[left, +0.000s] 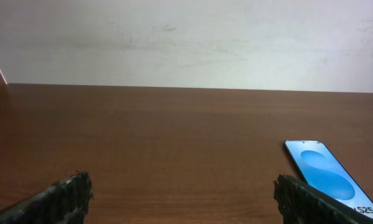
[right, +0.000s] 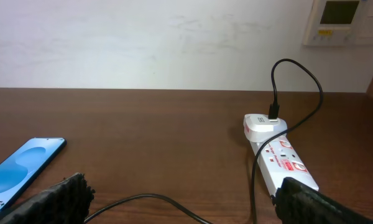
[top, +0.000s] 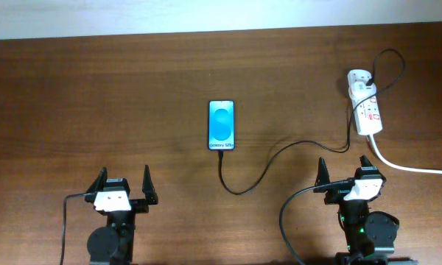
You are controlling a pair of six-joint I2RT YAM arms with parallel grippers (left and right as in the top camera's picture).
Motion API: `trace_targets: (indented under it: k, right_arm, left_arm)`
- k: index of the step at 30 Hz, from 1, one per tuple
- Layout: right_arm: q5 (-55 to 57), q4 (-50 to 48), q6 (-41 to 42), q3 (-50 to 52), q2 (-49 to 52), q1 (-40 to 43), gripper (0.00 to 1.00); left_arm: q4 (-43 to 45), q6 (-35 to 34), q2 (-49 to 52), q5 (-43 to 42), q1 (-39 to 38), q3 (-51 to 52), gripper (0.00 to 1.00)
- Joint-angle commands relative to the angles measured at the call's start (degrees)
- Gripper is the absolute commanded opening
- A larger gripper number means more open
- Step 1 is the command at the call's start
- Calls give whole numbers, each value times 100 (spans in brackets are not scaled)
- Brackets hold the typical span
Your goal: Plug charger to phone and switch on socket
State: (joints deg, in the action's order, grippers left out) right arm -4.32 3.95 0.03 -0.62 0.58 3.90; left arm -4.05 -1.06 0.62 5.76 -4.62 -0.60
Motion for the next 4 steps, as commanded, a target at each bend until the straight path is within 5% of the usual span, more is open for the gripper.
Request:
trace_targets:
  k: [1,4]
  right_arm:
    - [50,37,24,31,-39,-52,98]
    - [50,37,24,31,-39,-50,98]
  left_arm:
    - [-48,68,-33,-103,39,7,99]
    - [-50,68,-33,-103,39,7,99]
